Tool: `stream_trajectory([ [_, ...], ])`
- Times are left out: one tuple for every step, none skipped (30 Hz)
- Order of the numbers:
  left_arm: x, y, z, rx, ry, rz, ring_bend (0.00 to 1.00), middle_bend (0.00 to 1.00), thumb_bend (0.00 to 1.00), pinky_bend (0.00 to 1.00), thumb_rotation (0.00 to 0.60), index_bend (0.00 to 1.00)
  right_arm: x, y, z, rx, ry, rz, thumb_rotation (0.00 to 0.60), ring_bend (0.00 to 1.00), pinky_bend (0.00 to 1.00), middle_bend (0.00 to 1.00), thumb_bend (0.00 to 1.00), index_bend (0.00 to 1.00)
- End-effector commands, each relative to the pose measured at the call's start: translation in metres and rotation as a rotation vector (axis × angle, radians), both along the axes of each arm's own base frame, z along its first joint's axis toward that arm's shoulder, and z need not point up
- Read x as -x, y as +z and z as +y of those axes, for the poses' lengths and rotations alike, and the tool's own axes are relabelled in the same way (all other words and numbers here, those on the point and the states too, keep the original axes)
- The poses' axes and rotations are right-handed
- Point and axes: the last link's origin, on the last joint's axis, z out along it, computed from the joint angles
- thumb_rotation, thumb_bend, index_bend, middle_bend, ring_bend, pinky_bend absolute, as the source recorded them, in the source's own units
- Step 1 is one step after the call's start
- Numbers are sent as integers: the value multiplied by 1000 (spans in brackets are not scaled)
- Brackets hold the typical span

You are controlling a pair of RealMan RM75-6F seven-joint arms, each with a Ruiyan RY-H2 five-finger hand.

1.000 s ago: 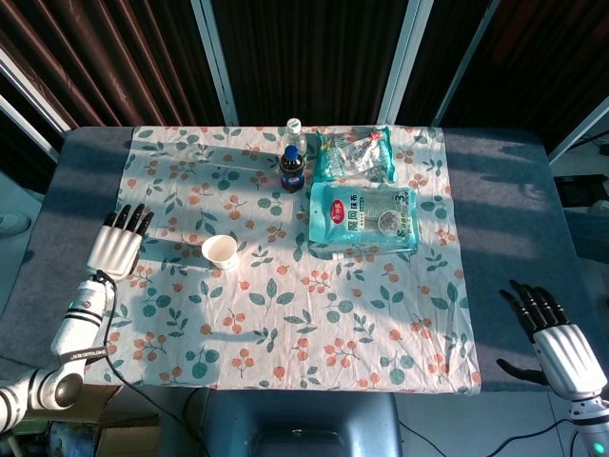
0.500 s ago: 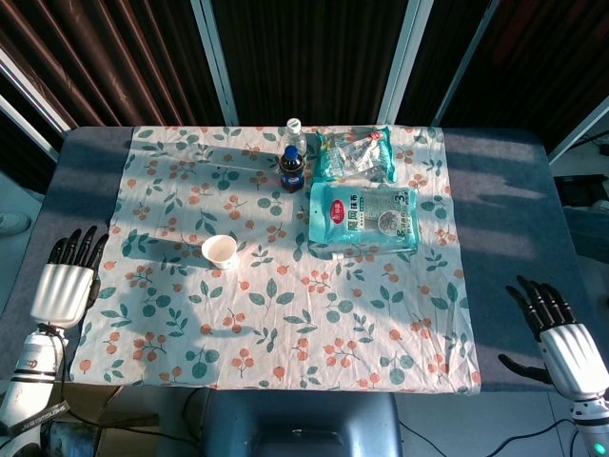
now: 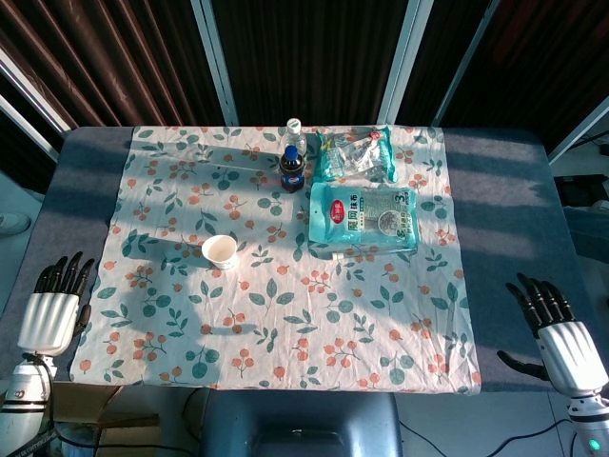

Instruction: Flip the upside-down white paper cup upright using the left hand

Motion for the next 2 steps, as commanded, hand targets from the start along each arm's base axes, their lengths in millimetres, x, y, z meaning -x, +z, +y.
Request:
stream_trajectory([
  [3, -2, -1, -5, 6, -11, 0, 0, 444, 140, 600, 0, 0, 0, 0, 3, 0, 0, 600, 0, 183, 0, 58, 0],
  [4, -2, -1, -6, 9, -11, 0, 0, 444, 140, 600, 0, 0, 0, 0, 4, 0, -1, 600, 0, 183, 0, 58, 0],
])
